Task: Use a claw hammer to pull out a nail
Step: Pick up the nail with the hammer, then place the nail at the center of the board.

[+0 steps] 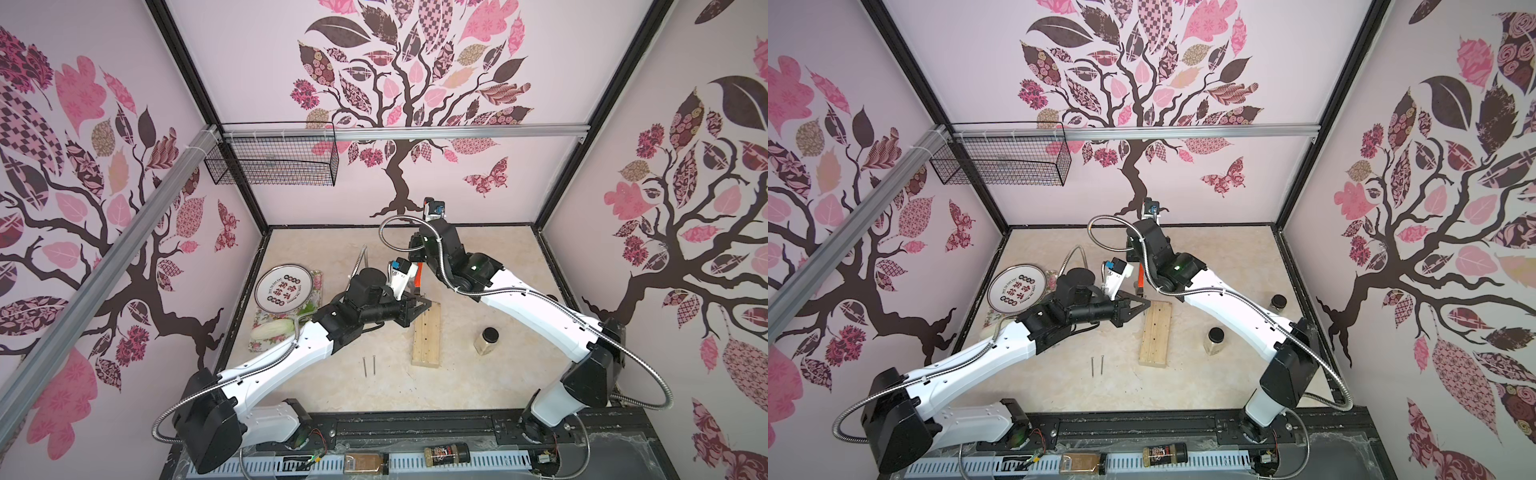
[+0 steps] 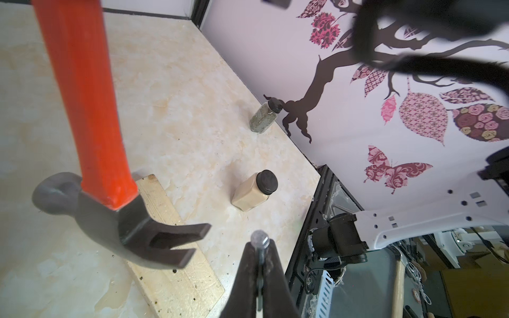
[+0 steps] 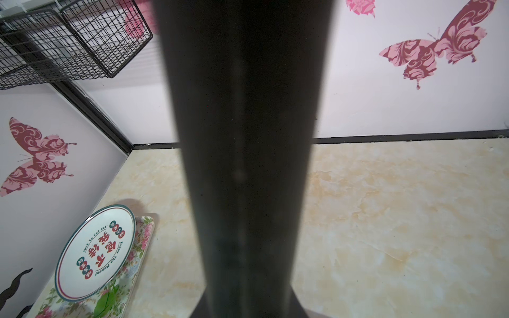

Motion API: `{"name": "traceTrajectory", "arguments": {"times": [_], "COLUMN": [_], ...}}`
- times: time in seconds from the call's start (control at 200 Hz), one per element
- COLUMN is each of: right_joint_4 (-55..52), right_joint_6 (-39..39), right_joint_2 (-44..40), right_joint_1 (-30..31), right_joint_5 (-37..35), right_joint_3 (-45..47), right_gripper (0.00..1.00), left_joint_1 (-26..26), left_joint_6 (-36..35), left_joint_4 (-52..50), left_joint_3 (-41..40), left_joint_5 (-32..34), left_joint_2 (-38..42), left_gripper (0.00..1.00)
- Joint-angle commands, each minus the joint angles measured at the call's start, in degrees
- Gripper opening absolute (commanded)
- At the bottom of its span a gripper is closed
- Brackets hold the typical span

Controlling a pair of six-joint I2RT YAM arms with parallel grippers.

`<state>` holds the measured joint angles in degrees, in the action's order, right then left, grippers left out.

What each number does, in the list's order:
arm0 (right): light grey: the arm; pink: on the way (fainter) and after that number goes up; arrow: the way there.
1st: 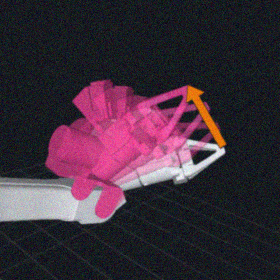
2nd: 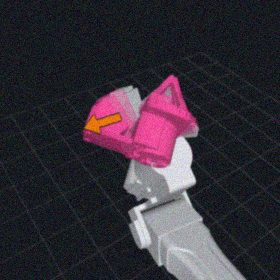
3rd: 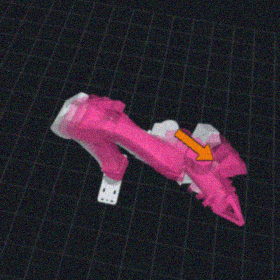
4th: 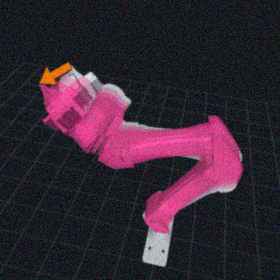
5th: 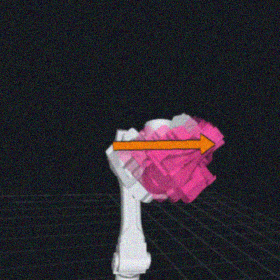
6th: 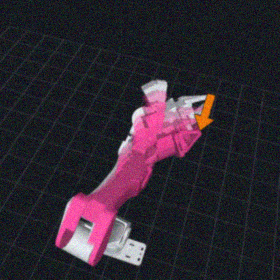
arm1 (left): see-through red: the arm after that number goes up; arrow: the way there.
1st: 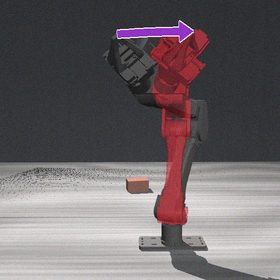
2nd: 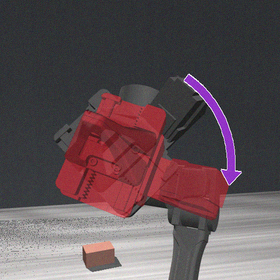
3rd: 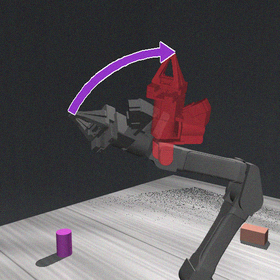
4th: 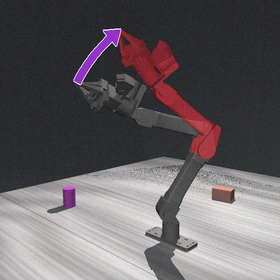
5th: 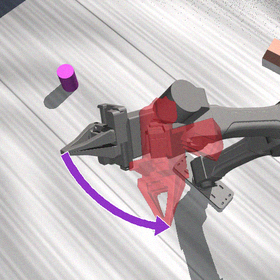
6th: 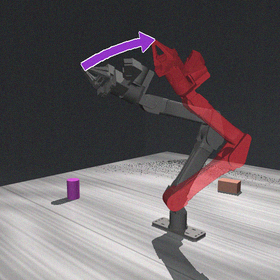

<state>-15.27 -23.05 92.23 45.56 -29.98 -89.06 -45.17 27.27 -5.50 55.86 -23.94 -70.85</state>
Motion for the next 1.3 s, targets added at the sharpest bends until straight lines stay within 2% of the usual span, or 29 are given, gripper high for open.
{"name": "traceTrajectory", "arguments": {"times": [0.0,0.145,0.25,0.42,0.675,0.86,1.296], "right_joint_4": [7.16,7.34,7.68,8.92,9.29,9.46,9.38], "right_joint_6": [1.04,2.88,2.82,2.65,2.83,2.7,2.59], "right_joint_2": [-3.09,-2.14,-2.61,-4.36,-6.71,-7.9,-8.47], "right_joint_1": [0.16,-0.26,-0.91,-1.35,-1.4,-1.39,-1.38], "right_joint_5": [-3.75,-8.78,-8.87,-8.97,-8.7,-8.7,-8.78], "right_joint_3": [0.35,0.63,1.49,4.16,6.19,7.34,8.28], "right_gripper": [0.05,0.05,0.05,0.05,0.05,0.05,0.05], "left_joint_1": [-0.3,-0.32,-0.29,-0.3,-2.93,-4.05,-4.5], "left_joint_6": [0.97,0.84,2.5,7.25,15.24,17.86,20.19], "left_joint_4": [-2.61,-14.75,-21.68,-27.23,-23.35,-21.24,-15.82], "left_joint_3": [3.73,2.95,-0.62,-8.79,-18.89,-21.53,-24.48], "left_joint_5": [-0.37,4.91,9.52,15.87,20.69,23.09,23.31], "left_joint_2": [2.91,5.37,7.64,9.59,6.9,3.79,-2.38], "left_gripper": [0.05,0.04,0.04,0.04,0.05,0.06,0.09]}}
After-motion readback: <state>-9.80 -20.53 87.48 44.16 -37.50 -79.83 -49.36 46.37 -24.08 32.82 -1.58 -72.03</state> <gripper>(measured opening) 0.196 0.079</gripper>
